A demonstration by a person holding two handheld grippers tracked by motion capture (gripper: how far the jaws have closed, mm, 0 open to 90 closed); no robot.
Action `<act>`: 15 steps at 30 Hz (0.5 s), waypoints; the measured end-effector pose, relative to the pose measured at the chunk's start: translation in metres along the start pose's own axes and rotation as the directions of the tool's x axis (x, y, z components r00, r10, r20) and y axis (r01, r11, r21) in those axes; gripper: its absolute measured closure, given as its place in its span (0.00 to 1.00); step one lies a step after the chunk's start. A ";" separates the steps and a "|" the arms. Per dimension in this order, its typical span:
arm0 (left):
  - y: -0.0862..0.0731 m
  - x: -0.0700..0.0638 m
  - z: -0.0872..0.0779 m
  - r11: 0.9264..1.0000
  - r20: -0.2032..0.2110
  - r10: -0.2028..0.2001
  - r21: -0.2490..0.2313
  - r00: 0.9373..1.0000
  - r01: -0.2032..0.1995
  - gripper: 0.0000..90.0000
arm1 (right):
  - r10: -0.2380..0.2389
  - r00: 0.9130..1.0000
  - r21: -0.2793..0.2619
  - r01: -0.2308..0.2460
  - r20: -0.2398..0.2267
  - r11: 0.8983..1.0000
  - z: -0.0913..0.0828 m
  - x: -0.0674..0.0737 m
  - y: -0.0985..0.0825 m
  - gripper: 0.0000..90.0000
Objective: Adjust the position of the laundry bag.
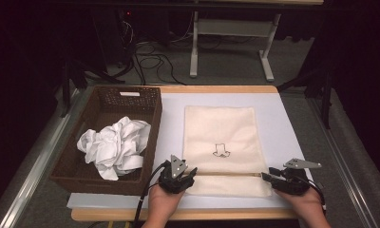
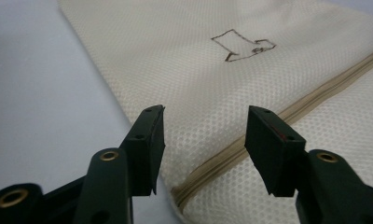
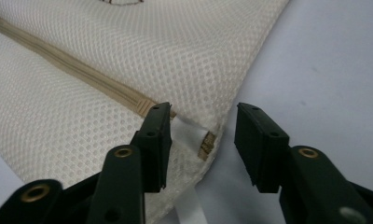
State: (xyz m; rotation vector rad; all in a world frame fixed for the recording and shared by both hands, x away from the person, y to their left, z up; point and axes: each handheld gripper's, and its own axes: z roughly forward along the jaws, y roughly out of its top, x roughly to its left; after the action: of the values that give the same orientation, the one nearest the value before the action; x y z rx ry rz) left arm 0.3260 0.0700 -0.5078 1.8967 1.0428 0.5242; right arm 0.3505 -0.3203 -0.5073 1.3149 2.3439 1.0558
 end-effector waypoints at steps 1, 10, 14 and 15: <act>0.000 0.000 0.000 1.000 0.007 -0.006 -0.004 1.000 0.006 0.52 | 0.007 1.000 -0.012 -0.007 0.000 1.000 0.001 0.001 -0.001 0.61; -0.003 -0.006 0.001 0.999 0.068 0.000 -0.041 0.998 0.003 0.46 | -0.036 0.999 -0.008 0.036 -0.010 0.999 0.002 0.007 -0.001 0.82; -0.002 -0.010 -0.001 0.997 0.087 0.009 -0.072 0.996 -0.002 0.46 | -0.051 0.999 -0.015 0.050 -0.005 0.999 0.000 0.008 -0.001 0.91; -0.001 -0.010 -0.001 0.997 0.096 0.001 -0.080 0.995 0.007 0.47 | -0.065 0.998 -0.016 0.065 -0.002 0.998 0.000 0.008 -0.001 0.92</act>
State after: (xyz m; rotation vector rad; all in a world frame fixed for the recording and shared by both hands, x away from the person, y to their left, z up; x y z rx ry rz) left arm 0.3191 0.0628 -0.5079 1.8310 0.9486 0.4621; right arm 0.3451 -0.3139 -0.5072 1.2232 2.3585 1.0549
